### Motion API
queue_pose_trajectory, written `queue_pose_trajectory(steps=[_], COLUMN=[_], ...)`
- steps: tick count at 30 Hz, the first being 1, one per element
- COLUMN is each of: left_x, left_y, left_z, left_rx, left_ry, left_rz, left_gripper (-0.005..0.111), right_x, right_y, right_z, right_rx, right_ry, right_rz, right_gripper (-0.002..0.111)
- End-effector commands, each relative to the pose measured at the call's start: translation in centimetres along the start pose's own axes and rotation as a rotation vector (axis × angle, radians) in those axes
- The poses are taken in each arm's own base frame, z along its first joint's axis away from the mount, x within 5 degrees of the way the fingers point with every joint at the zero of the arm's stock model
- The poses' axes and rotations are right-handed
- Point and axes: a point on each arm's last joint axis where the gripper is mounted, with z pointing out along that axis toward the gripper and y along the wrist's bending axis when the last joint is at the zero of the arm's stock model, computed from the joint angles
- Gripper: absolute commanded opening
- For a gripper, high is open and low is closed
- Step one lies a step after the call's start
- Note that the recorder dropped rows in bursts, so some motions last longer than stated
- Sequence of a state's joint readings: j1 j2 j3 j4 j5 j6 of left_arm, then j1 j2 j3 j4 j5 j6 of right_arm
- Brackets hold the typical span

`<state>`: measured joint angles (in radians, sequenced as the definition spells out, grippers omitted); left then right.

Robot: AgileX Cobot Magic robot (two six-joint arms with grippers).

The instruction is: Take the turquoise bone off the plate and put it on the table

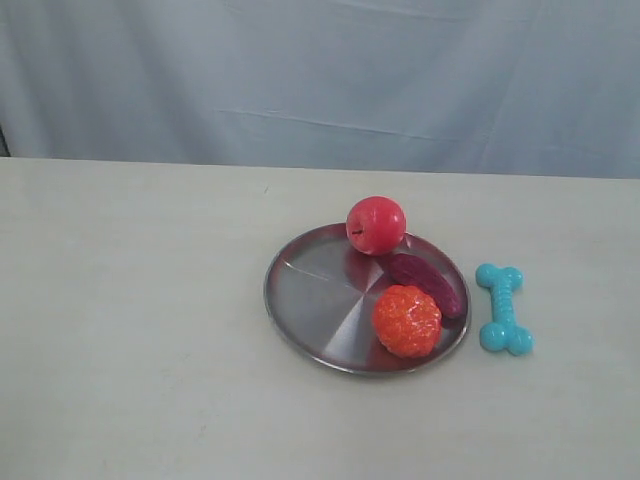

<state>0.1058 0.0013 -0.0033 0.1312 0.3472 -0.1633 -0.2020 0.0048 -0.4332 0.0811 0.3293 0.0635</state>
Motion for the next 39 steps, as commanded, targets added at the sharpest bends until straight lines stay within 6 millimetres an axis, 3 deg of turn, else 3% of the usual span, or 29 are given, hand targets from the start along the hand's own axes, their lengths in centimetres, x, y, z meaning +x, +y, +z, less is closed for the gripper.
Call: queue_pose_trajectory(steps=[1, 3, 11, 14, 39], left_x=[0.1, 0.1, 0.1, 0.1, 0.1], left_y=[0.0, 0.0, 0.0, 0.0, 0.0], left_z=[0.0, 0.0, 0.0, 0.0, 0.0], left_rx=[0.005, 0.005, 0.005, 0.005, 0.005], left_ry=[0.001, 0.001, 0.001, 0.001, 0.001], left_rz=[0.001, 0.001, 0.001, 0.001, -0.002], left_gripper=[0.0, 0.0, 0.0, 0.0, 0.0], right_x=[0.3, 0.9, 9.4, 11.1, 12.7], right_y=[-0.1, -0.4, -1.8, -2.0, -2.7], right_z=[0.0, 0.1, 1.8, 1.9, 1.6], right_rx=[0.012, 0.038, 0.057, 0.057, 0.143], right_ry=[0.013, 0.053, 0.19, 0.211, 0.319], right_rz=[-0.033, -0.097, -0.152, -0.152, -0.169], right_gripper=[-0.001, -0.001, -0.001, -0.001, -0.001])
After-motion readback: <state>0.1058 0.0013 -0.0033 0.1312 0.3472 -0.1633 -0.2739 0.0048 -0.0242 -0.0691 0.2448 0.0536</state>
